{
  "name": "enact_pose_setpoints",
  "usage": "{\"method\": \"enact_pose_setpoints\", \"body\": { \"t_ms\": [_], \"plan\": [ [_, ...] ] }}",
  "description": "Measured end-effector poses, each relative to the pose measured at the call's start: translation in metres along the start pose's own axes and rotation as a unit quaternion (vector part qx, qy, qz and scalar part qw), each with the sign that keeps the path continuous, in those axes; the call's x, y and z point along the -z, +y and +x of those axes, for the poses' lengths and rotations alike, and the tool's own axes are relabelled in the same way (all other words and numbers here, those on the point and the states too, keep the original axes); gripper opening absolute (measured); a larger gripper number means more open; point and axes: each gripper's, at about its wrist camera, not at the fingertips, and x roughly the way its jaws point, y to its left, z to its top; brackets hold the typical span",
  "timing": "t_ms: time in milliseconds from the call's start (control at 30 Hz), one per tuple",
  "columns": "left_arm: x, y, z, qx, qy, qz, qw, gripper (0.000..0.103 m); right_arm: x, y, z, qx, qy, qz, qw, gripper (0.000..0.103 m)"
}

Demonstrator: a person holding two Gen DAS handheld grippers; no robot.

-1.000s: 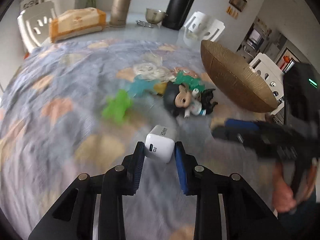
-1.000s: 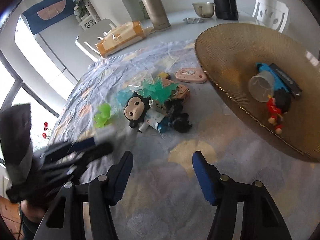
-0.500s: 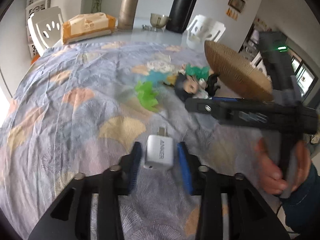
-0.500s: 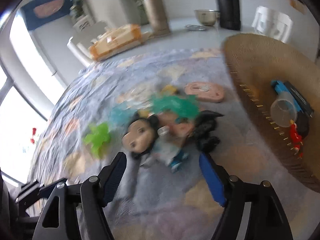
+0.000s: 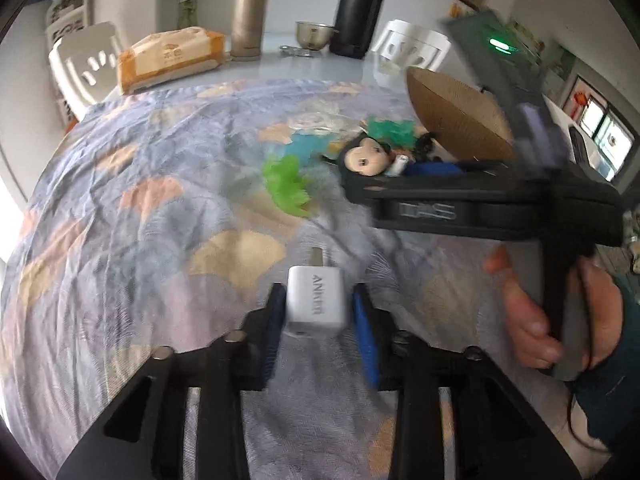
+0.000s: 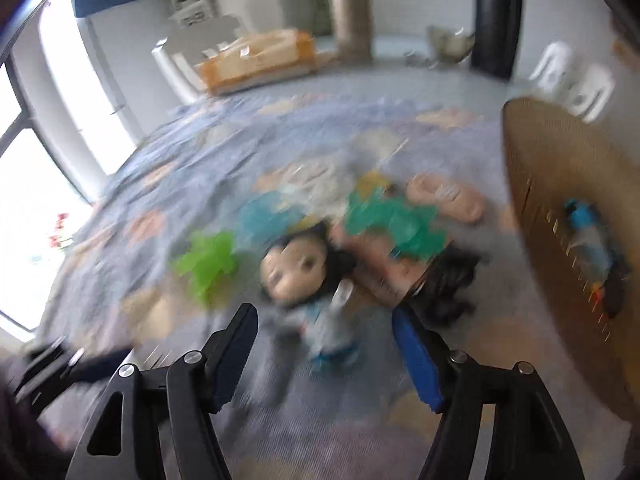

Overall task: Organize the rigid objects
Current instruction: 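Grasp the white Anker charger with the left gripper while the right grasps the monkey figurine, then carry the Anker charger and monkey figurine over the amber bowl and release both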

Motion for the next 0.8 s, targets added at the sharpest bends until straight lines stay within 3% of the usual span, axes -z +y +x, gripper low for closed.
{"method": "enact_pose_setpoints", "body": {
  "t_ms": [100, 333, 467, 700, 767, 800],
  "plan": [
    [-0.001, -0.003, 0.000, -0.006, -0.001, 0.007, 1.0000, 0.025, 0.002, 0.005, -0.006, 0.000, -0.014, -0.015, 1.000, 0.038],
    [0.004, -0.012, -0.020, 0.019, -0.056, 0.031, 0.9978, 0.025, 0.043, -0.016, -0.051, -0.051, -0.015, 0.038, 0.998, 0.038],
    [0.003, -0.017, -0.016, -0.001, -0.049, 0.041, 0.9979, 0.025, 0.080, -0.023, -0.076, -0.018, -0.029, 0.017, 0.999, 0.038],
    [0.005, -0.028, -0.010, -0.031, -0.038, 0.071, 0.9963, 0.026, 0.093, -0.021, -0.068, 0.010, -0.014, -0.006, 1.000, 0.039],
    [0.005, -0.029, -0.009, -0.035, -0.034, 0.074, 0.9960, 0.029, 0.094, -0.023, -0.069, 0.006, -0.015, -0.005, 1.000, 0.046],
    [0.005, -0.030, -0.008, -0.035, -0.032, 0.075, 0.9960, 0.031, 0.093, -0.024, -0.069, 0.011, -0.017, -0.001, 1.000, 0.060]
  ]
}}
